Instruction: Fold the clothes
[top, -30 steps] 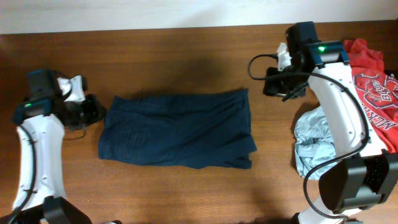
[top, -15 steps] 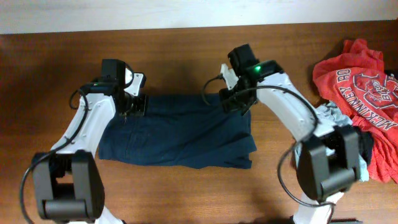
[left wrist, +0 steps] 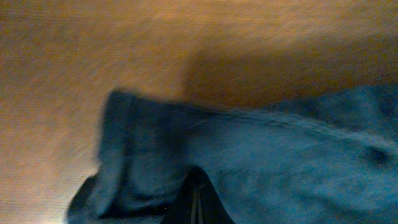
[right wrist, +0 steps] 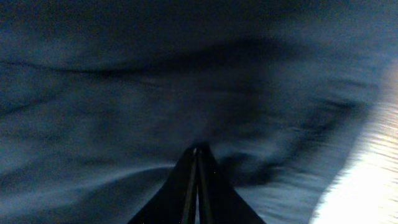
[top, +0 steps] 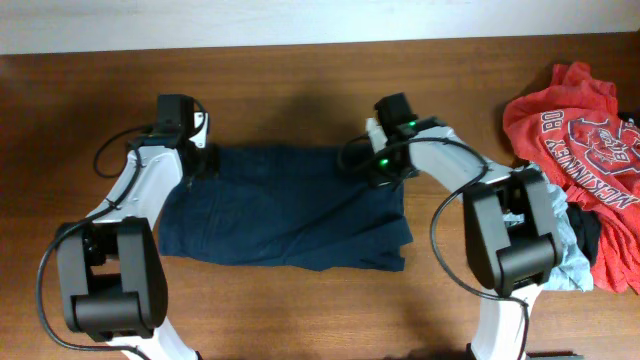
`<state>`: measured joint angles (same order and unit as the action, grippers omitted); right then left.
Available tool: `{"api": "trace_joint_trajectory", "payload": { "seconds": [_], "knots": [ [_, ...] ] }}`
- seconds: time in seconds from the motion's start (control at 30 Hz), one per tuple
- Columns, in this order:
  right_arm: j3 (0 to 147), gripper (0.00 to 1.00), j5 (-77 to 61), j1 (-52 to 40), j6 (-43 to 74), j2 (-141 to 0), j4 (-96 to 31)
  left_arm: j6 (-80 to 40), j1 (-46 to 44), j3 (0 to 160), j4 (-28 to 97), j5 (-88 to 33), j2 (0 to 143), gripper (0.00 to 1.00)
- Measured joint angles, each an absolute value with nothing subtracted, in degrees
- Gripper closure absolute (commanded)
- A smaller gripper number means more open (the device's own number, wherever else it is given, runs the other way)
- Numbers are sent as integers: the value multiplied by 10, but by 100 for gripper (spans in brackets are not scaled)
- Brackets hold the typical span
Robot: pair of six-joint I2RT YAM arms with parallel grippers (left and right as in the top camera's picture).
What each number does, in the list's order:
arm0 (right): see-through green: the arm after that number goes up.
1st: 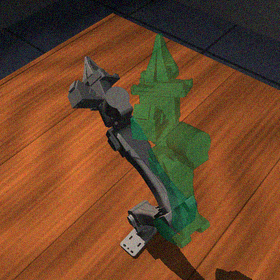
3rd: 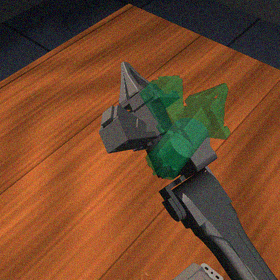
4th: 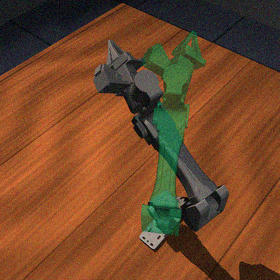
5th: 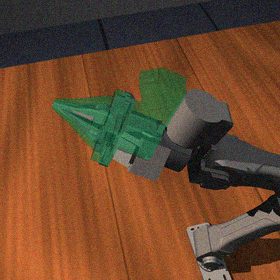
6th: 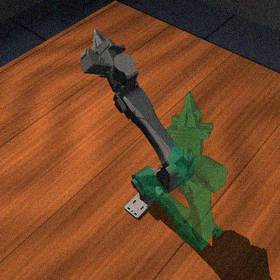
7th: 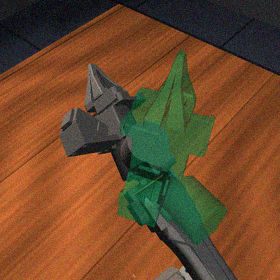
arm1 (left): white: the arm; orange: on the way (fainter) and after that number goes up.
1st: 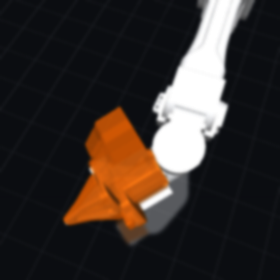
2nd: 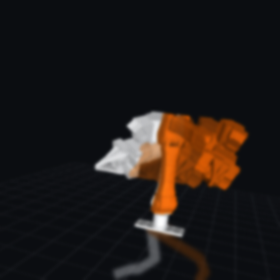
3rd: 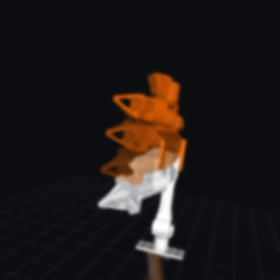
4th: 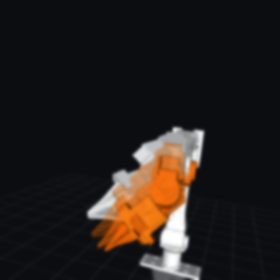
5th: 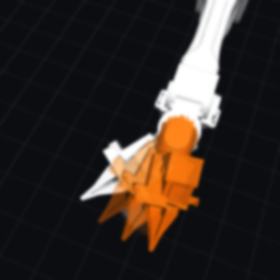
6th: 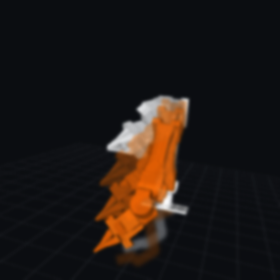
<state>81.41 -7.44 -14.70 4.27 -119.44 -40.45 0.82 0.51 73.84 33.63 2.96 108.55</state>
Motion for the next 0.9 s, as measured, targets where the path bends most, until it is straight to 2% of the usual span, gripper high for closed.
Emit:
{"api": "trace_joint_trajectory", "payload": {
  "seconds": [0.17, 0.23, 0.4, 0.67, 0.9],
  "knots": [
    [822, 95, -38, -91, 45, -1194, -420, 8, 39, 738, 351, 42, 1086, 99],
    [842, 95, -31, -63, 45, -1194, -484, 8, 44, 739, 367, 38, 1086, 99],
    [905, 95, -35, -59, 45, -1185, -563, 8, 43, 765, 413, -33, 1082, 98],
    [942, 96, -120, -124, 43, -1103, -615, 57, -15, 777, 426, -125, 1026, 98],
    [855, 96, -147, -243, -26, -1103, -603, 95, -91, 777, 409, -138, 1076, 99]
  ]
}}
